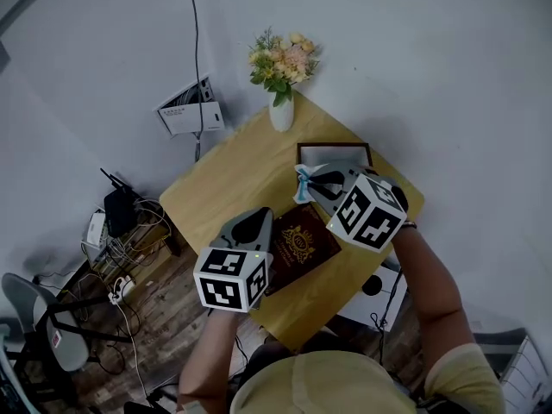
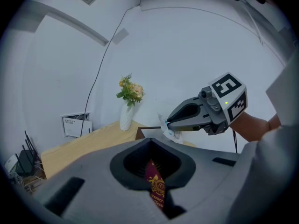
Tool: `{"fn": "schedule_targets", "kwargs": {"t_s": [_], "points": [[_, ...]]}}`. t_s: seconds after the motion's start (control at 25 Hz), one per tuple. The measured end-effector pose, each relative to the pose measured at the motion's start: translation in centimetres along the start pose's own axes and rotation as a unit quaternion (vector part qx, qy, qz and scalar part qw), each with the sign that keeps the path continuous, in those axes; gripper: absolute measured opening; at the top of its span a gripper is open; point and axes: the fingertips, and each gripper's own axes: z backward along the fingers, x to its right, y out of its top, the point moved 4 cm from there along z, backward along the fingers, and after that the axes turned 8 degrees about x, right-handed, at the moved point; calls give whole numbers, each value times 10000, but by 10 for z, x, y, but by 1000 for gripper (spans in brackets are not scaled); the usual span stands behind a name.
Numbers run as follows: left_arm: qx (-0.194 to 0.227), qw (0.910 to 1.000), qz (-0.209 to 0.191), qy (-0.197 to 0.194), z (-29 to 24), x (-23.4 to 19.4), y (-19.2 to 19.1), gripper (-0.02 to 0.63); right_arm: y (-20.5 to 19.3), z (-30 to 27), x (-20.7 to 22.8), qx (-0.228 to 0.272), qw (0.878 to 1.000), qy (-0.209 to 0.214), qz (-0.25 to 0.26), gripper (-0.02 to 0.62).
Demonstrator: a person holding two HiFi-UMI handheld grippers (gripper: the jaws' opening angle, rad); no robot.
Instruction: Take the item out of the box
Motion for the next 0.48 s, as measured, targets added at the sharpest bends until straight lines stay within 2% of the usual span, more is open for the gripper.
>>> {"fn": "schedule_targets", "kwargs": {"t_s": [0.24, 0.48], "points": [[88, 9997, 104, 180, 25, -5, -11, 15, 5, 6, -27, 446, 9974, -220, -515, 43], [157, 9989, 318, 316, 50, -14, -20, 15, 10, 12, -53, 795, 9891, -332, -1195, 43]]}}
